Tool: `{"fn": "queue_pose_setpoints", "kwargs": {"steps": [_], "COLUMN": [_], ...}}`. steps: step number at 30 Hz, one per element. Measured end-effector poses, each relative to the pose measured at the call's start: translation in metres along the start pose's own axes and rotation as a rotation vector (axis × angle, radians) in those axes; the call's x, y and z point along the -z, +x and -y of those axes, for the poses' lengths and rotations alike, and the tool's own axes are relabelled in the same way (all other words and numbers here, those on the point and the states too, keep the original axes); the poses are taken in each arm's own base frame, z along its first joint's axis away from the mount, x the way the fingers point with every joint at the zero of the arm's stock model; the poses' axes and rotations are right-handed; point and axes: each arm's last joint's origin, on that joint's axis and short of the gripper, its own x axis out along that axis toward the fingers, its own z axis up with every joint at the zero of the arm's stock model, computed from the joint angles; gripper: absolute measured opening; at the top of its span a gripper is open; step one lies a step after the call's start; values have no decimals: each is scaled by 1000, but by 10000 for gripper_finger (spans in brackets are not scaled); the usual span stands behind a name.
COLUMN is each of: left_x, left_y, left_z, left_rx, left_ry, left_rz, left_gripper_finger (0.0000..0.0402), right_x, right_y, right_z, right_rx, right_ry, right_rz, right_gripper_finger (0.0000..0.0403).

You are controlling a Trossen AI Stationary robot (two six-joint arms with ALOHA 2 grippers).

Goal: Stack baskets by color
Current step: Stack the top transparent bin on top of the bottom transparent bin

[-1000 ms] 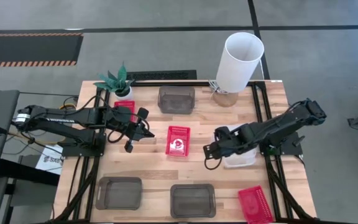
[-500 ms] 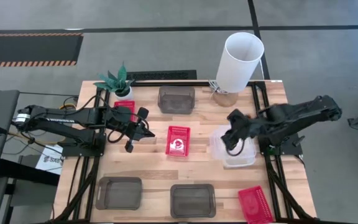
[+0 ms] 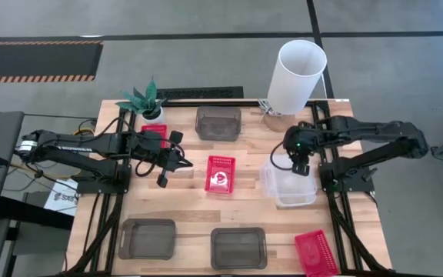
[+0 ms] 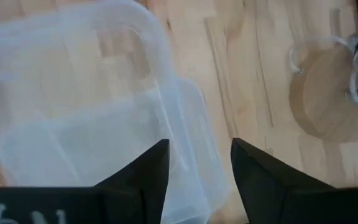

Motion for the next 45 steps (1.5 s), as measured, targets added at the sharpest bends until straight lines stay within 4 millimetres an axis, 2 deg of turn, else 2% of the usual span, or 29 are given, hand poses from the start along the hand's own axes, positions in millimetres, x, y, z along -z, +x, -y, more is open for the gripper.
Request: {"fn": "queue_pose_setpoints", "kwargs": {"steps": [6,13,22,26,32,36,39,45], "left_x": [0,0,3,3,3,3,3,0], "left_y": [0,0,-1,-1,-1,-1,-1,-1], "left_z": [0,-3,-8,-8,-8,-8,-8,-10], "left_rx": [-2,-17,-37,-36,-35,-35,-37,-52], "left_ry": [-15,-41,-62,-61,-61,-58,-53,-50], "left_rz": [0,6,-3,-3,-3,-4,-1,26], "left_gripper_finger": [0,0,0,0,0,0,0,0], "right_x": [14,25,25,25,24,16,4,-13], "right_y": [12,35,53,54,54,47,27,-14], "right_z": [3,4,5,8,11,14,18,22], "right_rx": [-89,-47,-58,-59,-86,-87,-115,-267], "right_ry": [4,-30,-46,-31,-29,13,67,400], "right_rz": [84,81,109,113,115,192,272,374], "right_gripper_finger": [186,193,183,142,17,15,6,4]}}
